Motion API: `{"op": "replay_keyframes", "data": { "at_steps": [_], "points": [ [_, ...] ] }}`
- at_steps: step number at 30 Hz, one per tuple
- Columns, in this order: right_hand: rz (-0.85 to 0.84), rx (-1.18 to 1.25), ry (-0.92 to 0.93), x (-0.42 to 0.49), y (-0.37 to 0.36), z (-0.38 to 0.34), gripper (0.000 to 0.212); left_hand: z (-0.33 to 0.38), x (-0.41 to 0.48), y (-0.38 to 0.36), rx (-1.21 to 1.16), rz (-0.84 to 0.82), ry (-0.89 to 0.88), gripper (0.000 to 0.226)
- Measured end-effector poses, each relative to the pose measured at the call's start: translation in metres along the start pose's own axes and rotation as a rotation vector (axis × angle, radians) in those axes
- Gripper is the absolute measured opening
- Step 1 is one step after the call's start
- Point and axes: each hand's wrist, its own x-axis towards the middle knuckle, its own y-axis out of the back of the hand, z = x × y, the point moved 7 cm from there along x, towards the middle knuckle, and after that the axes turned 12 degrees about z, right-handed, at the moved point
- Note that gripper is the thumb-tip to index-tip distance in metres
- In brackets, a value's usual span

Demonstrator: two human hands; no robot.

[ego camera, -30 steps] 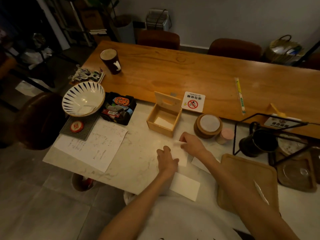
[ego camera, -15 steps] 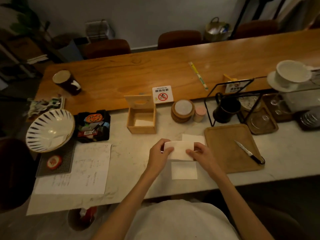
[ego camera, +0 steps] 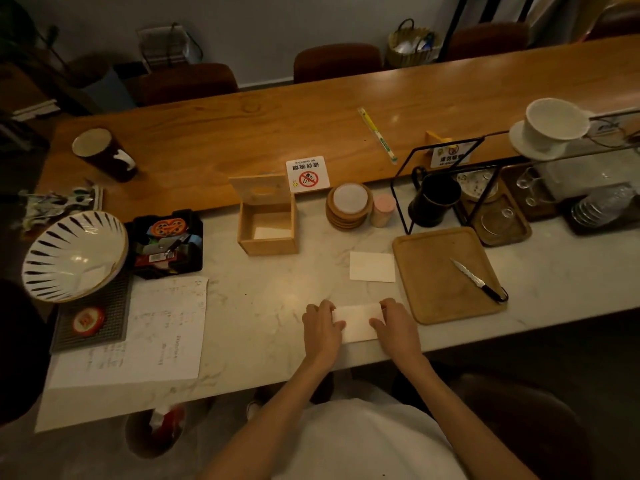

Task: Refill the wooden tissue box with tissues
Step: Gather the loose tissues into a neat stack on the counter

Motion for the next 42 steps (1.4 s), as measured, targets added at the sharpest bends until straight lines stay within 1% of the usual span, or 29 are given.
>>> {"op": "replay_keyframes", "data": {
  "at_steps": [3,7,10,13,16,18,20,23,26,28,30,33,35,37,40,42],
  "points": [
    [0.021,-0.030,-0.012,-0.005,-0.001,-0.001,0.037,-0.002,0.001,-0.004,0.027,0.003,0.007,0.032],
    [-0.039,-0.006,-0.045,-0.007,-0.009,-0.005,0.040,-0.001,0.002,-0.008,0.061,-0.022,0.032,0.035],
    [-0.102,0.032,-0.058,-0.003,-0.014,-0.004,0.039,-0.002,0.005,-0.009,0.086,-0.069,0.103,0.035],
    [-0.172,0.070,-0.075,0.004,-0.014,-0.001,0.034,-0.005,0.010,-0.011,0.106,-0.122,0.167,0.032],
    [-0.238,0.156,-0.105,0.011,-0.012,0.003,0.035,-0.003,0.016,-0.009,0.125,-0.126,0.131,0.022],
    [-0.262,0.234,-0.105,0.016,-0.008,0.003,0.038,0.006,0.022,-0.005,0.066,-0.117,0.096,0.016],
    [-0.232,0.322,-0.086,0.028,0.002,-0.002,0.041,0.021,0.032,-0.001,-0.031,-0.123,0.064,0.016],
    [-0.104,0.356,-0.044,0.058,0.025,-0.010,0.032,0.052,0.057,0.003,-0.145,-0.110,0.006,0.027],
    [-0.040,0.240,0.036,0.087,0.038,-0.023,0.026,0.080,0.084,0.000,-0.126,-0.077,-0.060,0.028],
    [-0.031,0.062,0.118,0.103,0.040,-0.033,0.026,0.089,0.098,-0.012,-0.101,-0.120,-0.072,0.026],
    [-0.059,-0.155,0.211,0.115,0.036,-0.041,0.025,0.091,0.106,-0.020,-0.060,-0.138,-0.091,0.026],
    [-0.091,-0.370,0.318,0.123,0.022,-0.045,0.024,0.089,0.110,-0.030,0.046,-0.137,-0.154,0.033],
    [-0.097,-0.443,0.348,0.125,0.016,-0.046,0.026,0.088,0.111,-0.036,0.138,-0.157,-0.211,0.044],
    [-0.103,-0.492,0.374,0.126,0.014,-0.048,0.030,0.089,0.111,-0.039,0.237,-0.147,-0.283,0.050],
    [-0.124,-0.541,0.383,0.126,0.010,-0.050,0.033,0.094,0.109,-0.040,0.350,-0.118,-0.361,0.048],
    [-0.136,-0.544,0.389,0.125,0.008,-0.051,0.035,0.096,0.108,-0.041,0.375,-0.097,-0.390,0.045]
  ]
}}
